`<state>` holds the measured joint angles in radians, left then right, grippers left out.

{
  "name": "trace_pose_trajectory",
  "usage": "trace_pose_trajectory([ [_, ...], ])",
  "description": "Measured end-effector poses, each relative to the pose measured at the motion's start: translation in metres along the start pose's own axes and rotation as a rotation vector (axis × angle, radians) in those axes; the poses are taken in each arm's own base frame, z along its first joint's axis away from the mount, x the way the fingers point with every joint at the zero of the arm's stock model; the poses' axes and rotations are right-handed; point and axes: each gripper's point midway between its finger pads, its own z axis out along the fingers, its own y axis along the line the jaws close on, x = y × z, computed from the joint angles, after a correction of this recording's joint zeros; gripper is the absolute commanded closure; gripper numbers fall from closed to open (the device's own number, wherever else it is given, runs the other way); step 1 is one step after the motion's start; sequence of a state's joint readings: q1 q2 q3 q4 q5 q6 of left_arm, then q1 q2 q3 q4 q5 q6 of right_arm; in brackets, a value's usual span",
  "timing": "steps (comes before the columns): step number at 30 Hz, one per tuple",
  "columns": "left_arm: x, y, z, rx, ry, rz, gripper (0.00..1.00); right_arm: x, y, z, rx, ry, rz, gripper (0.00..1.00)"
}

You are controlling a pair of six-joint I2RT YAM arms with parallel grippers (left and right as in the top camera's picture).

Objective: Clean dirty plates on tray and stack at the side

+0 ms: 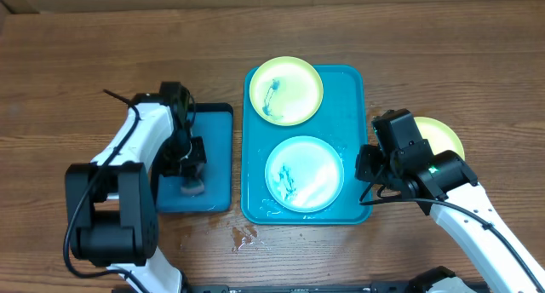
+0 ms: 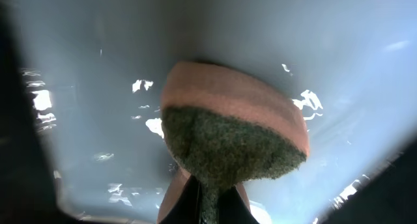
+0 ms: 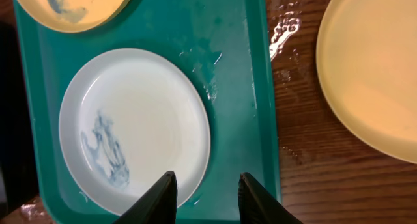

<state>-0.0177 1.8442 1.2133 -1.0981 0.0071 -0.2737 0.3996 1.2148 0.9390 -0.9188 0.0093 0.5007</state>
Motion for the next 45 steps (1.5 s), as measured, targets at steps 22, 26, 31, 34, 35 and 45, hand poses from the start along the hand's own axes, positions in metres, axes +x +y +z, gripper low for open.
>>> trace_pose_trajectory([
  [22,-0.032,-0.039,0.021,0.068,-0.136,0.027,0.96,0.021,-0.020,0.062,0.163,0.182,0.087,0.70],
  [26,-0.032,-0.039,0.021,0.070,-0.133,0.028,0.96,0.027,-0.016,0.067,0.135,0.222,0.046,0.68],
  [31,-0.029,-0.038,0.016,0.057,-0.092,0.035,0.96,0.027,-0.012,0.068,0.111,0.228,0.021,0.65],
  [34,-0.023,-0.038,0.005,0.047,-0.040,0.039,0.96,0.026,-0.009,0.068,0.094,0.227,0.017,0.64],
  [35,-0.022,-0.038,-0.002,0.045,-0.028,0.040,0.95,0.024,-0.008,0.069,0.084,0.226,0.017,0.64],
  [45,-0.043,-0.061,-0.115,0.171,-0.185,0.081,0.96,0.013,0.000,0.090,-0.037,0.245,-0.046,0.63],
])
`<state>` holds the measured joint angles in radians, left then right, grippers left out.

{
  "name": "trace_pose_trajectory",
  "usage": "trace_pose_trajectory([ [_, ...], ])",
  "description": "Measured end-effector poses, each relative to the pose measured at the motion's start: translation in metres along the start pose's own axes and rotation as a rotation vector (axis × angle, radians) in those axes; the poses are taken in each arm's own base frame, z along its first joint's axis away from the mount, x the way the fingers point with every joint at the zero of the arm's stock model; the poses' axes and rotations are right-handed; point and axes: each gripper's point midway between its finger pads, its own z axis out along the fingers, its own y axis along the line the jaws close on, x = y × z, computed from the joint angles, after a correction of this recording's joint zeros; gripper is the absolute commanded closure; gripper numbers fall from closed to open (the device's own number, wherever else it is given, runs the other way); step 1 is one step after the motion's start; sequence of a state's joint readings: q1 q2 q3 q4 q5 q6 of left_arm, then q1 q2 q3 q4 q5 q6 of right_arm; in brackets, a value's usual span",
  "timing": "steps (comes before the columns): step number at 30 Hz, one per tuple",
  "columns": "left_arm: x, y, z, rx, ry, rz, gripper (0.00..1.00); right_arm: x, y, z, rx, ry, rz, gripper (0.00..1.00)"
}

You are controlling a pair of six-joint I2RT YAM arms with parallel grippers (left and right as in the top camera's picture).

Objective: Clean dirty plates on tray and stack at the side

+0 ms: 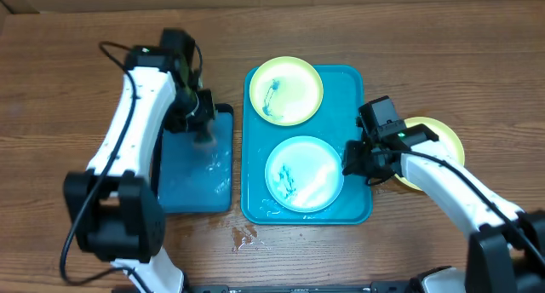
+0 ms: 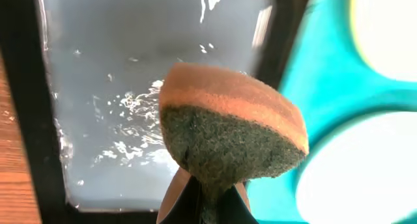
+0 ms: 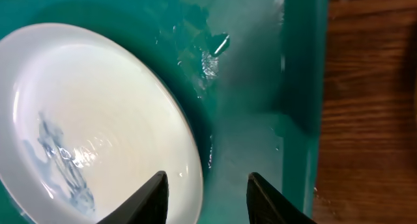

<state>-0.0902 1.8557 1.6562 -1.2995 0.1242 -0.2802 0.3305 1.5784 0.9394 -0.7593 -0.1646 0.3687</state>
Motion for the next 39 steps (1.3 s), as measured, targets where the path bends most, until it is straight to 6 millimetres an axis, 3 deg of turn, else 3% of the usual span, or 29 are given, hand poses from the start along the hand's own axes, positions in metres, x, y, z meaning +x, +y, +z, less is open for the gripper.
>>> trace_pose_trajectory([
  [5,0.000,-0.022,-0.044,0.092,-0.110,0.036,0.96,0.006,0.001,0.030,-0.002,0.069,-0.046,0.91],
  [7,0.007,-0.032,-0.048,0.108,-0.109,0.062,0.96,0.010,0.002,0.041,-0.009,0.100,-0.040,0.96],
  [10,0.013,-0.052,-0.044,0.127,-0.106,0.102,0.96,0.006,0.006,0.041,-0.027,0.094,-0.023,0.96],
  [14,0.021,-0.086,-0.023,0.161,-0.114,0.138,0.96,0.004,0.009,0.042,-0.037,0.095,0.019,0.96],
  [21,0.062,-0.153,0.052,0.241,-0.109,0.167,0.96,0.005,0.010,0.042,-0.039,0.099,0.062,0.96],
  [25,0.083,-0.178,0.083,0.293,-0.110,0.162,0.96,0.006,0.010,0.042,-0.036,0.103,0.071,0.96],
  [30,0.087,-0.179,0.103,0.270,-0.097,0.119,0.96,0.006,0.010,0.042,-0.038,0.105,0.073,0.96],
  [36,0.094,-0.147,0.146,0.128,0.007,0.052,0.96,0.007,0.010,0.043,-0.040,0.109,0.075,0.96],
  [39,0.094,-0.138,0.141,0.088,0.039,0.030,0.96,0.007,0.011,0.042,-0.038,0.114,0.076,0.96],
])
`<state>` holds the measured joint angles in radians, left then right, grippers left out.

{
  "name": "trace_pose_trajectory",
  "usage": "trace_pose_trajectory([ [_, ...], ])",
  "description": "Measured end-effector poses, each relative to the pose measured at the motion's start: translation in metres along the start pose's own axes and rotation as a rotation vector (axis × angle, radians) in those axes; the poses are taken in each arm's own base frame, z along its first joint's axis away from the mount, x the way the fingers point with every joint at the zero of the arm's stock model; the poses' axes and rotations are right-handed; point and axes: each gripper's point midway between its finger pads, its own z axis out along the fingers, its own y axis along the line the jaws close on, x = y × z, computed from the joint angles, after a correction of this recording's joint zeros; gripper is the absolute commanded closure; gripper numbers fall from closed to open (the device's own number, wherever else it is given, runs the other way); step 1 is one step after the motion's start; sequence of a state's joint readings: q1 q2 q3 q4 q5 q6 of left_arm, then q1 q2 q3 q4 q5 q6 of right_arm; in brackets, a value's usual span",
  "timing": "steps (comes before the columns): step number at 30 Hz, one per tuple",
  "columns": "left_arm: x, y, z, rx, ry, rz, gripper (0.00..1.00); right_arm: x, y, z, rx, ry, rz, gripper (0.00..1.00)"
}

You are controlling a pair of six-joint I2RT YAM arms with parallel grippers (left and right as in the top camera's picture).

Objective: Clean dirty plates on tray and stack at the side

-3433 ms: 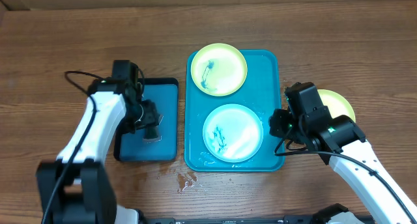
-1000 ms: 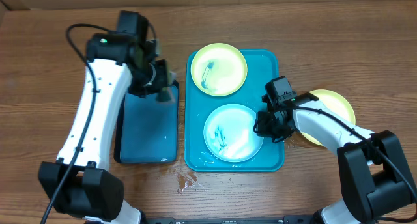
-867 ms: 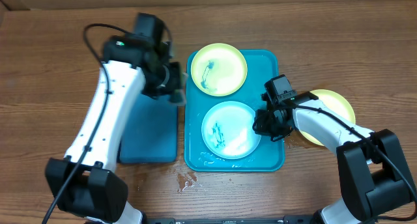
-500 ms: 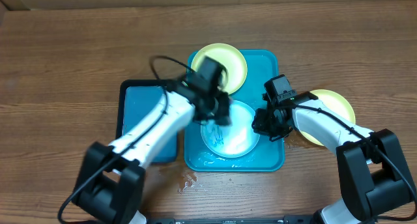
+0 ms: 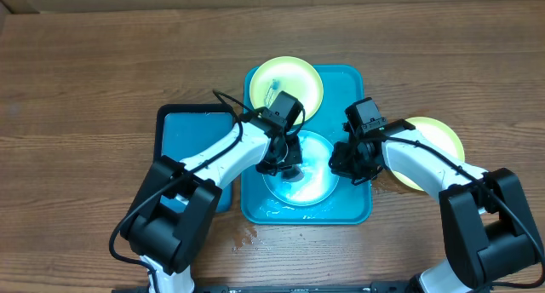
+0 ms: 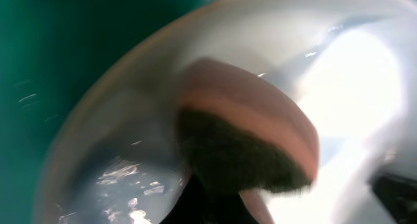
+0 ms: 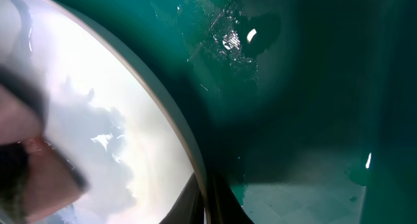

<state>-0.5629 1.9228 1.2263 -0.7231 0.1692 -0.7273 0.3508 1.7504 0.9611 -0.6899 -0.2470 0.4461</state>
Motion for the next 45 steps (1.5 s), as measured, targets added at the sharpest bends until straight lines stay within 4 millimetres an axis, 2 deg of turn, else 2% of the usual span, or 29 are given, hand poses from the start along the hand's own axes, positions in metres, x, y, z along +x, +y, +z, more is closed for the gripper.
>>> trace_pose_trajectory([
  [5,-0.003,0.038,-0.011,-0.149,0.035,-0.060,0.96,0.000,0.000,0.000,0.001,0.001,0.000,0.96],
  [12,-0.022,0.038,-0.014,-0.151,-0.017,0.003,0.96,0.000,0.004,0.001,-0.013,0.002,-0.002,0.96],
  [16,-0.032,0.015,-0.003,-0.062,-0.048,0.043,0.96,0.000,0.004,0.001,-0.013,0.002,-0.001,0.96],
  [20,-0.033,-0.023,0.008,0.079,-0.048,0.097,0.96,0.000,0.001,0.001,0.001,0.002,0.007,0.96],
  [25,-0.019,-0.071,0.018,0.263,0.012,0.164,0.96,0.001,0.000,0.001,0.005,0.006,0.014,0.96],
  [29,-0.005,-0.080,0.020,0.318,0.085,0.171,0.96,0.001,0.000,0.001,0.004,0.007,0.014,0.96],
  [36,0.019,-0.061,0.018,0.235,0.197,0.127,0.96,0.001,0.000,0.001,0.004,0.006,0.015,0.96],
  [40,0.024,-0.034,0.010,0.088,0.184,0.099,0.96,0.001,0.000,0.001,0.004,0.006,0.017,0.96],
  [45,0.016,0.000,0.002,-0.125,0.079,0.119,0.96,0.001,0.000,0.001,0.004,0.006,0.016,0.96],
])
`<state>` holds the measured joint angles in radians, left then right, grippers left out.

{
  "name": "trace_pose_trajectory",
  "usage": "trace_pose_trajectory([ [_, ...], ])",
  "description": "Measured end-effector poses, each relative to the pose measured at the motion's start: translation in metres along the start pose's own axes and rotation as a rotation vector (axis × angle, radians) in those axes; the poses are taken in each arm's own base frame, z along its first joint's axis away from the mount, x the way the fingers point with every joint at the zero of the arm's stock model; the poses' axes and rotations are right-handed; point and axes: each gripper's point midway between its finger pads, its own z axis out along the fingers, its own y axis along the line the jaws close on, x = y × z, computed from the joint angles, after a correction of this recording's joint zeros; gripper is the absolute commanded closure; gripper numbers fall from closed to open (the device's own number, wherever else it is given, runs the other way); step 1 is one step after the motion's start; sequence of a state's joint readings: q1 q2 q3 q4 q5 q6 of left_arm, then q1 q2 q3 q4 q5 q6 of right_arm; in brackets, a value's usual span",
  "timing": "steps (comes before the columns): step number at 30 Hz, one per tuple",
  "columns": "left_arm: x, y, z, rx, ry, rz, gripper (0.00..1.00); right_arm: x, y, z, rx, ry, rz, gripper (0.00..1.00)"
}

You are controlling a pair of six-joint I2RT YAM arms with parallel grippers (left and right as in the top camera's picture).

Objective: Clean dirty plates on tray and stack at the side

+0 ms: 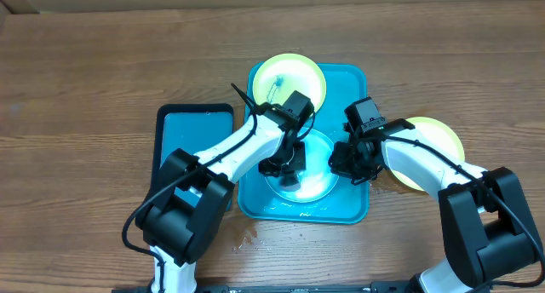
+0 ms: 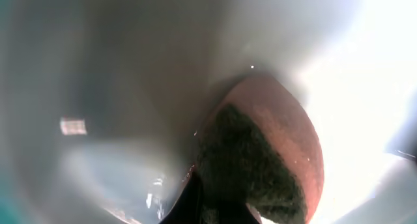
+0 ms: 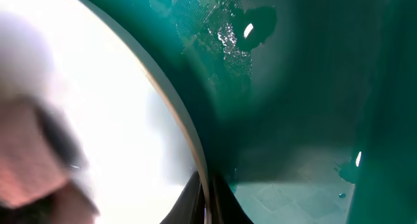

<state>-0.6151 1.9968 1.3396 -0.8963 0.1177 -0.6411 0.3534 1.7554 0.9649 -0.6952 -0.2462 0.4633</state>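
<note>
On the teal tray (image 1: pixel 353 203) lies a white plate (image 1: pixel 319 169) in front of a yellow-green plate (image 1: pixel 294 76) marked with blue. My left gripper (image 1: pixel 285 167) is shut on a sponge (image 2: pixel 273 152) with a green scrub face and orange back, pressed down on the white plate (image 2: pixel 117 74). My right gripper (image 1: pixel 345 167) is shut on that plate's right rim (image 3: pixel 189 136), its fingers (image 3: pixel 207 201) astride the edge. The sponge (image 3: pixel 26 159) shows blurred at the left of the right wrist view. A clean yellow plate (image 1: pixel 438 140) lies on the table right of the tray.
A dark-rimmed blue water tray (image 1: pixel 192 144) stands left of the teal tray. Water drops (image 1: pixel 247 236) lie on the wood in front. Wet patches glint on the teal tray floor (image 3: pixel 241 35).
The sponge has shifted slightly on the white plate under my left gripper. The teal tray has shifted slightly left. My right gripper stays shut on the plate's rim.
First my left gripper held the sponge down in the water tray while my right gripper hung open over the white plate's right side. Then the sponge was lifted and my right gripper was lower at the rim. Later the sponge sat on the plate, rim clamped.
</note>
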Motion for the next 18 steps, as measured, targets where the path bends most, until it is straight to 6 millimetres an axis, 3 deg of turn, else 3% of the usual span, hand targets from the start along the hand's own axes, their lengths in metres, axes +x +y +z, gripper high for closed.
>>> trace_pose_trajectory([
  [10,-0.027,0.050,-0.012,-0.335,-0.224,0.029,0.96,0.000,0.007,0.001,-0.026,0.002,-0.007,0.96],
  [18,-0.038,0.050,-0.014,-0.343,-0.277,0.021,0.96,0.002,0.010,0.002,-0.036,0.007,-0.009,0.96],
])
